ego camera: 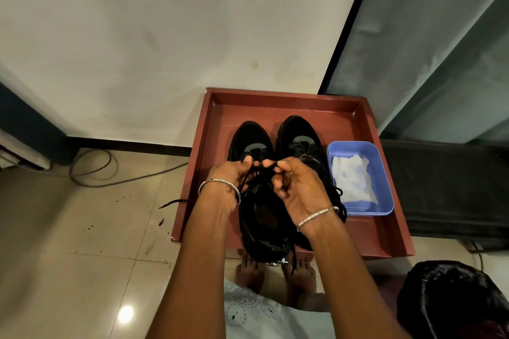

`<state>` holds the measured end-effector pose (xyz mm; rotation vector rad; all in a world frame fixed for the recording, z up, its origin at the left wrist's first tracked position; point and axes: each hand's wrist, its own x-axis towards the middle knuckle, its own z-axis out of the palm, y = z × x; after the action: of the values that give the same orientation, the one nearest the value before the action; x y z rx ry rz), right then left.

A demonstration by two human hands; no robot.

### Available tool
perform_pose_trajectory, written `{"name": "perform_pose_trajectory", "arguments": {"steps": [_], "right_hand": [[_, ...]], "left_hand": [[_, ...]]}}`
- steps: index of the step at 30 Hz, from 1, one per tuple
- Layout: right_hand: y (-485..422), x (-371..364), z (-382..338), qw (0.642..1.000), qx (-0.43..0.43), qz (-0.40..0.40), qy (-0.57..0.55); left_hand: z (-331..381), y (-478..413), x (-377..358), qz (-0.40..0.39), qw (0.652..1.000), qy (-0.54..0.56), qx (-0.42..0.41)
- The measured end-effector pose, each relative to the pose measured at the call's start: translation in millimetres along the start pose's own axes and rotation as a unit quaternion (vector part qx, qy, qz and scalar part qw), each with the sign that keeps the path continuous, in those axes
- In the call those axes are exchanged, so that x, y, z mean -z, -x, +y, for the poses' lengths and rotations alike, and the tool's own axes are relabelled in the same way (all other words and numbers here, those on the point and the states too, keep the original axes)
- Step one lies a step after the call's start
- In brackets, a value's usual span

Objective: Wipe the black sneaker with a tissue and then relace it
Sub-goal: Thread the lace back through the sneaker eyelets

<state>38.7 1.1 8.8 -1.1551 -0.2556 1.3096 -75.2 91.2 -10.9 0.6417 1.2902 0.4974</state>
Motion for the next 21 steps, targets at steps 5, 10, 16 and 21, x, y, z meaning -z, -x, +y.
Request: {"name": "perform_pose_trajectory", "arguments": {"steps": [5,10,16,21], "right_hand": [[2,13,3,0.989,-0.088,0.090,-0.083],[5,11,8,0.990,-0.066,0.126,-0.019],[5,14,14,0.979,0.003,0.166,0.118],[-2,16,28,0.952,0.065,0.201,0.223]], "left_hand": [[-4,-8,-2,0.081,0.995,0.051,-0.016],[-12,-12,-4,0.120,0.989,0.074,-0.054],[-18,-21,-3,0.128,0.983,0.091,-0.092],[-20,-31,-2,0.139,0.983,0.072,-0.095]]}}
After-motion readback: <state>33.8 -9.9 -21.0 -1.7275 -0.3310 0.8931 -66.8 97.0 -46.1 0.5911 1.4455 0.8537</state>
